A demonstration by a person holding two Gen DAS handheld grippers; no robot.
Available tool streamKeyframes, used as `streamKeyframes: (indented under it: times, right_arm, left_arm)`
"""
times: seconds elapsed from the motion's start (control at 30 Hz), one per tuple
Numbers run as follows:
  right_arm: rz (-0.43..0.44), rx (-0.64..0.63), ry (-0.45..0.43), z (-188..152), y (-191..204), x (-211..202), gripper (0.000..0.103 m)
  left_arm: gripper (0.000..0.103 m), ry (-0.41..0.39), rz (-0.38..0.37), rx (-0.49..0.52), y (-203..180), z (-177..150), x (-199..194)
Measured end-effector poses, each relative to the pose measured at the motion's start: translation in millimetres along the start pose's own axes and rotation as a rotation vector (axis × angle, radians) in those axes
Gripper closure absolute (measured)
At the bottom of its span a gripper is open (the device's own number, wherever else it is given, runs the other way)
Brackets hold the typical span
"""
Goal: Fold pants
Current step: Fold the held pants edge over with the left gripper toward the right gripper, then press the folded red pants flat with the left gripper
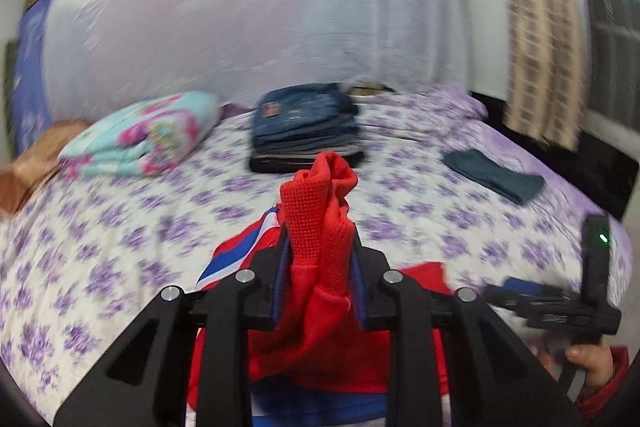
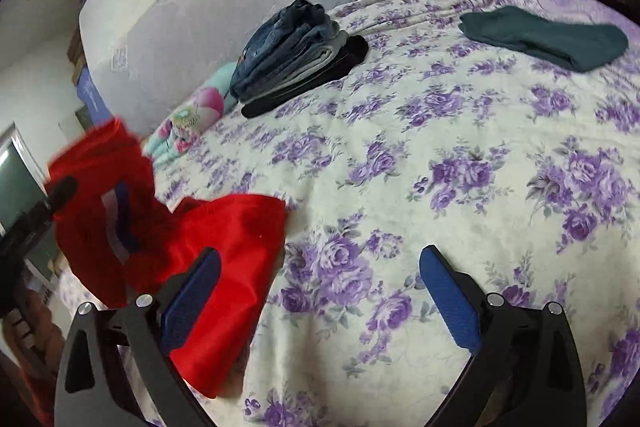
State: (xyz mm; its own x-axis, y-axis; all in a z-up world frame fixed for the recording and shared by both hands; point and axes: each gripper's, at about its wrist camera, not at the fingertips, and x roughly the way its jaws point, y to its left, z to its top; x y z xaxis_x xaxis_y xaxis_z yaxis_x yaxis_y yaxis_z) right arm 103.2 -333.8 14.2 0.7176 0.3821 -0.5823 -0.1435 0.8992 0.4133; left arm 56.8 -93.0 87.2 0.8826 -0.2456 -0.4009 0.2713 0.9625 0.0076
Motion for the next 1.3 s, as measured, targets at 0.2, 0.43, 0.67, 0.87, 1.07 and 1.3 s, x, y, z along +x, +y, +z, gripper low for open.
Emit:
streamKeyframes:
  times: [0.2,0.43,0.67,0.87,1.07,1.3]
  right_arm:
    - [0.057,0.084,-0.051,1.3,5.4,6.4,0.004]
    - [0.100,0.163,-0.115,4.1,19.8,19.0,0.004]
    - [0.103,0.162,-0.110,5.6,40.9,33.5,0.004]
    - [0.100,0.161,-0.109,9.9,12.0,12.8,0.004]
    - [0.077,0.142,-0.092,2.3,18.0,12.5,0.004]
    - [0.074,0.142,-0.090,0.1,10.8,5.7,0.004]
  left_arm:
    - [0.079,0.016,-0.073,0.154,-70.1,-17.2,11.2]
    - [0.079,0.067,-0.059,0.268,-107.6,-58.6,28.8]
    - [0.023,0.140,-0.167,0.286,-118.2,-82.0,26.6]
    - [0.015,0.106,-0.185,0.210,-87.0,-74.5,-0.4]
    - [0.013,0.139,-0.174,-0.105,-15.2,-32.4,17.4]
    - [0.010,0.322,-0.189,0.016,-44.9,-62.3,62.5]
